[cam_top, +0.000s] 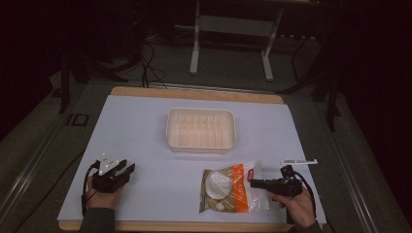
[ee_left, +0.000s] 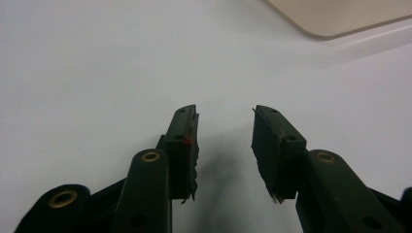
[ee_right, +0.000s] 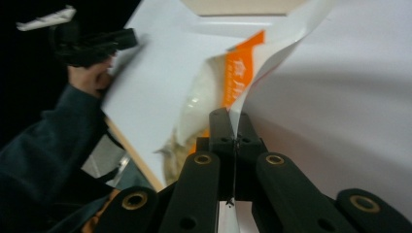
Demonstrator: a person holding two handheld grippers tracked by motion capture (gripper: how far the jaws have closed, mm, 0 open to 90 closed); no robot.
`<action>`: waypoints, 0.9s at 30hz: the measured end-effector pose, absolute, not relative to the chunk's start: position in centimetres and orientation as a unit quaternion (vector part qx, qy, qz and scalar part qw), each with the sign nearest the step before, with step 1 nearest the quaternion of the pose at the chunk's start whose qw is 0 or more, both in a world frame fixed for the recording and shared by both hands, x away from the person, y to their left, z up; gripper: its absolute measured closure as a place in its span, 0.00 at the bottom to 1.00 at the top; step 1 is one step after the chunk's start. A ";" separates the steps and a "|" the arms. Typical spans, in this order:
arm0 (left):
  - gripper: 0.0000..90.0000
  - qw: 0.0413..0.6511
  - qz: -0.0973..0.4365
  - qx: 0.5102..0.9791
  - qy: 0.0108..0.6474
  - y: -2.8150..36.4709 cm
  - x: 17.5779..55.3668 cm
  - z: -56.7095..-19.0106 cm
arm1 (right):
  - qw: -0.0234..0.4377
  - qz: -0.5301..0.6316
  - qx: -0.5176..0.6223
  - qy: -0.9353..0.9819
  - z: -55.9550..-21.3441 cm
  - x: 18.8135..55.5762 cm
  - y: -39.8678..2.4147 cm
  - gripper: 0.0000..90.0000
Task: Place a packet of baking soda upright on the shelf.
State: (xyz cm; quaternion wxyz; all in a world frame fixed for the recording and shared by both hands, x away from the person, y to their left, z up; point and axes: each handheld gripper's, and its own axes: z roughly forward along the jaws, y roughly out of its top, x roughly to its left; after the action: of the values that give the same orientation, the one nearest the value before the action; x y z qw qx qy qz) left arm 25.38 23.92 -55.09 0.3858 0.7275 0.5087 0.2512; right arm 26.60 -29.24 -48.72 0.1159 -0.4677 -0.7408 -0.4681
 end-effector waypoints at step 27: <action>0.67 0.392 0.252 0.723 0.511 24.1 25.4 -55.0 | 0.230 -0.567 -0.410 -0.677 -45.7 28.6 -23.6 1.00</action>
State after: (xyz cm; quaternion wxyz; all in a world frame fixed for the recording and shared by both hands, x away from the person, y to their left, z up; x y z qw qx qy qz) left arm 25.41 24.08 -55.02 0.3921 0.7226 0.5105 0.2520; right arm 28.63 -23.62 -45.67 0.2302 -0.4096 -0.6765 -0.5670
